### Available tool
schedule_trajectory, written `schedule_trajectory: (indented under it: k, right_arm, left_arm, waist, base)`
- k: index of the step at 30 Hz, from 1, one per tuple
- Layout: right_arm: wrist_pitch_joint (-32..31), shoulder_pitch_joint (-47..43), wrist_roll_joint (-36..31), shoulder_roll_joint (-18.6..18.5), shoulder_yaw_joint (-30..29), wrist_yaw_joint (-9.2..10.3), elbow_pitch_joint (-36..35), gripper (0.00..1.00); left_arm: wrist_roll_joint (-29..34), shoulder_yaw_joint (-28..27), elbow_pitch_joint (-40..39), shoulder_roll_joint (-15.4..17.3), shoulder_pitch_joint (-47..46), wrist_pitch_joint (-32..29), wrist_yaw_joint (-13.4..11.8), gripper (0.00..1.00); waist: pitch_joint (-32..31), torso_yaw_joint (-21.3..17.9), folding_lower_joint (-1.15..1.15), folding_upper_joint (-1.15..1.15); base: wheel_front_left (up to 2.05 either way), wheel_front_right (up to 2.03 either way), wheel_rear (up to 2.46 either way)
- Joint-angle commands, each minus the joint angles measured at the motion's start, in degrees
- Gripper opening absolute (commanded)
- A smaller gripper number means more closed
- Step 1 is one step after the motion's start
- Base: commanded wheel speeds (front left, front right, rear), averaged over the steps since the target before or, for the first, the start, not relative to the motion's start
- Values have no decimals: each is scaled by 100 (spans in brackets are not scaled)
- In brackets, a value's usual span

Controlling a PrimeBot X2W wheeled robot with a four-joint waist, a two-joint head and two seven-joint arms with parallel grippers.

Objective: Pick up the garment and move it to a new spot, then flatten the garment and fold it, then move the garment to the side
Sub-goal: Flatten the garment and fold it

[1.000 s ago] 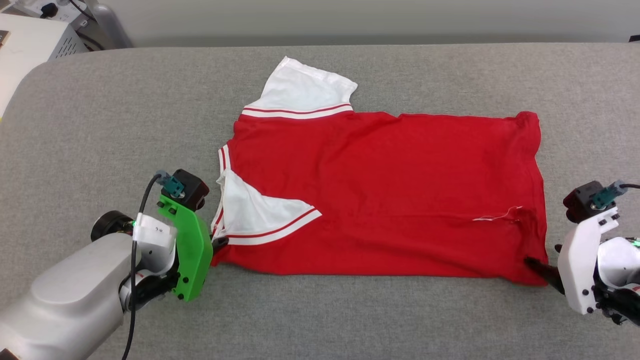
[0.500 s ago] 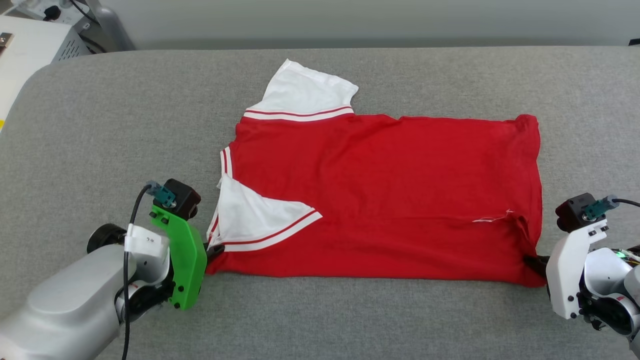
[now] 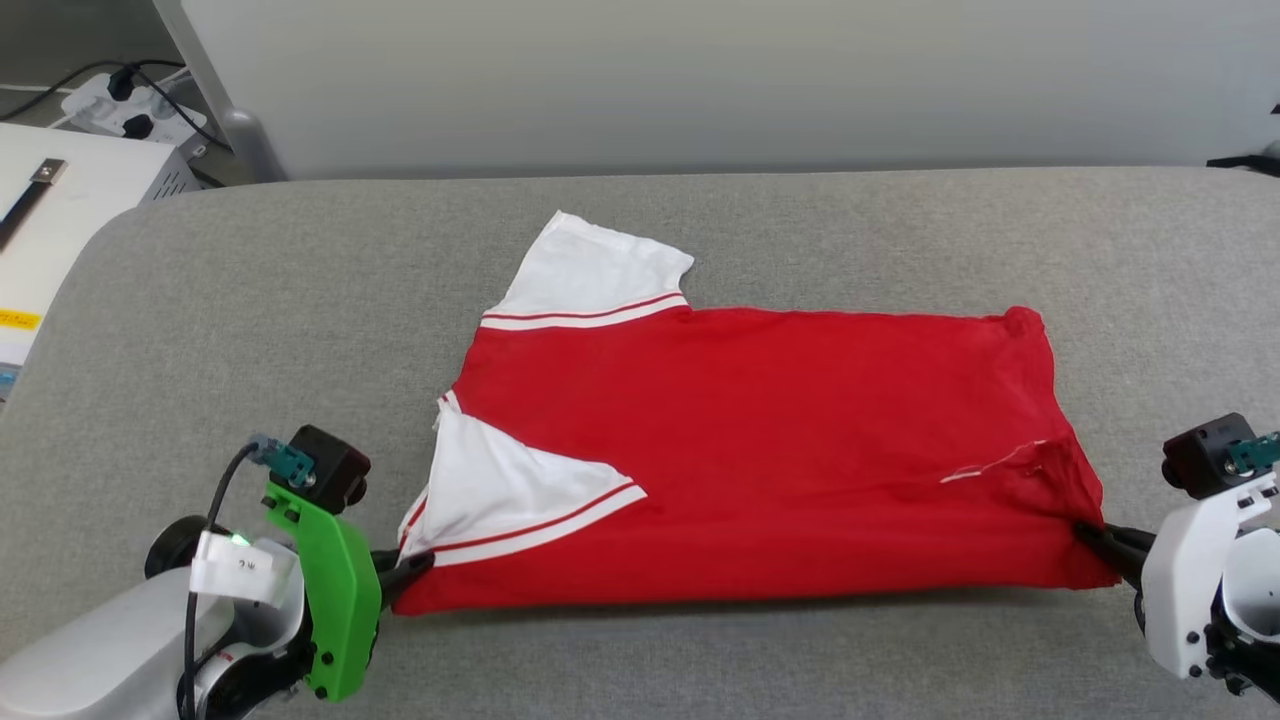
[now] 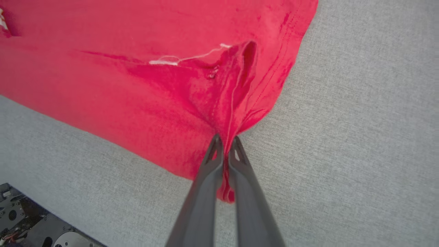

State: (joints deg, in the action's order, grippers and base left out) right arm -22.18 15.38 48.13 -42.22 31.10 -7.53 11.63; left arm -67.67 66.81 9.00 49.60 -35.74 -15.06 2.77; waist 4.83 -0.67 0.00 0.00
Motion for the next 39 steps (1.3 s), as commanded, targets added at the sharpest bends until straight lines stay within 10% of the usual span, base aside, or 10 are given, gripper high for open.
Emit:
schedule_trajectory:
  k: [1, 18, 19, 20, 21, 39]
  right_arm:
    - [0, -167, 29, -58, -89, 4, -90, 0]
    - [-423, -566, -324, 382, -479, 4, 148, 2]
    - [-394, -562, -344, 403, -468, 4, 188, 2]
    - [-344, -560, -344, 433, -483, 4, 224, 59]
    - [-264, -560, -342, 469, -513, 4, 246, 100]
    - [2182, -372, -1849, 1402, -2171, 4, -686, 100]
  left_arm:
    - [-63, -2, -101, 104, 128, 54, -77, 0]
    - [-194, 145, 383, -128, 433, 34, -240, 0]
    - [-188, 146, 448, -153, 434, 55, -230, 23]
    - [-164, 141, 501, -166, 426, 94, -223, 75]
    - [-168, 109, 548, -177, 417, 159, -213, 100]
    - [678, -653, 524, -28, -1211, 881, -310, 100]
  waist:
    - [-41, 10, 0, 0]
    - [386, -96, 0, 0]
    - [390, -99, 0, 0]
    - [388, -101, 0, 0]
    - [379, -98, 0, 0]
    - [622, -334, 0, 0]
  base:
    - [0, 0, 0]
    - [0, 0, 0]
    - [0, 0, 0]
    - [0, 0, 0]
    - [0, 0, 0]
    - [0, 0, 0]
